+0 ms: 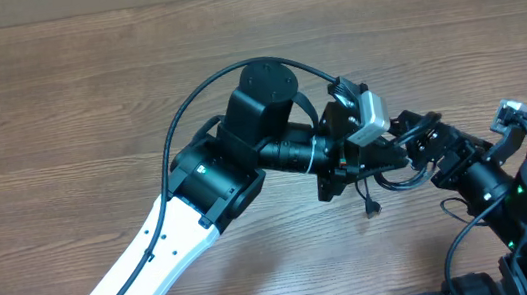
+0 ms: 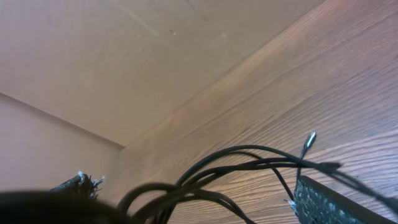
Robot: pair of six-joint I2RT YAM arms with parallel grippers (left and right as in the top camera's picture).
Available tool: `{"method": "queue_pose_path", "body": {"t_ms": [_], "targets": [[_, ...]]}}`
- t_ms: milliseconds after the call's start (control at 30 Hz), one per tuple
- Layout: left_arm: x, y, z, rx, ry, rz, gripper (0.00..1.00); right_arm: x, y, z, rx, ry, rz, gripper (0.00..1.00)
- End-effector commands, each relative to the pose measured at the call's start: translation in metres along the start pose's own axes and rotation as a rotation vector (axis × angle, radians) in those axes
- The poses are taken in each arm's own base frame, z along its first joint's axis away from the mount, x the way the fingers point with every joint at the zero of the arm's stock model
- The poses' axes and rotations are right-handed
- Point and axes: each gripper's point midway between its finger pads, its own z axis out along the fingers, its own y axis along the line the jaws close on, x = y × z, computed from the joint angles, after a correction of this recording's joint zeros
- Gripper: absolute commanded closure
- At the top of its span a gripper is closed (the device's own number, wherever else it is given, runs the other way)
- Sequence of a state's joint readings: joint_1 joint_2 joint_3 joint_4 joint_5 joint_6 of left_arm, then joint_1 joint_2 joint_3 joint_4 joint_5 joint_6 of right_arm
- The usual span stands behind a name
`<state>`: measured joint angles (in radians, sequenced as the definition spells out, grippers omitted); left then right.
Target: Untangle cables
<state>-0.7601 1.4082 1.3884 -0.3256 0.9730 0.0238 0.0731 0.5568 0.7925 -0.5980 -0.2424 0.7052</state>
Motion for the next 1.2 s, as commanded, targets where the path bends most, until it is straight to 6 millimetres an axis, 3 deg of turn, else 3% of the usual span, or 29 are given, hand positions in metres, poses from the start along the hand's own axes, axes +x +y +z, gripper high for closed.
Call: {"method": "queue_pose_path", "body": {"t_ms": [0,200,433,533,667,833,1167], "targets": [[-0.01,-0.037,0.004,0.157,-0.013,0.034,0.96,-0.01,-0.019,0.01,0.101,-0.041,0.002,0.0],[-0.009,-0.038,0.005,0.163,-0.008,0.028,0.96,-0.017,-0.062,0.034,0.312,-0.062,0.016,0.0],[-0.009,-0.04,0.001,0.154,-0.007,0.03,0.96,-0.011,-0.114,0.059,0.542,-0.03,0.014,0.0],[-0.01,-0.022,-0.006,0.05,-0.007,0.018,0.96,0.001,-0.134,0.072,0.614,0.022,0.032,0.0],[-0.011,-0.01,-0.026,-0.01,-0.013,-0.01,0.96,0.012,-0.149,0.081,0.664,0.075,0.035,0.0],[-0.024,-0.002,-0.072,-0.132,-0.061,-0.003,0.96,0.017,-0.157,0.087,0.684,0.097,0.037,0.0],[-0.06,-0.034,-0.145,-0.317,-0.183,0.148,0.96,0.019,-0.157,0.087,0.686,0.101,0.05,0.0]]}}
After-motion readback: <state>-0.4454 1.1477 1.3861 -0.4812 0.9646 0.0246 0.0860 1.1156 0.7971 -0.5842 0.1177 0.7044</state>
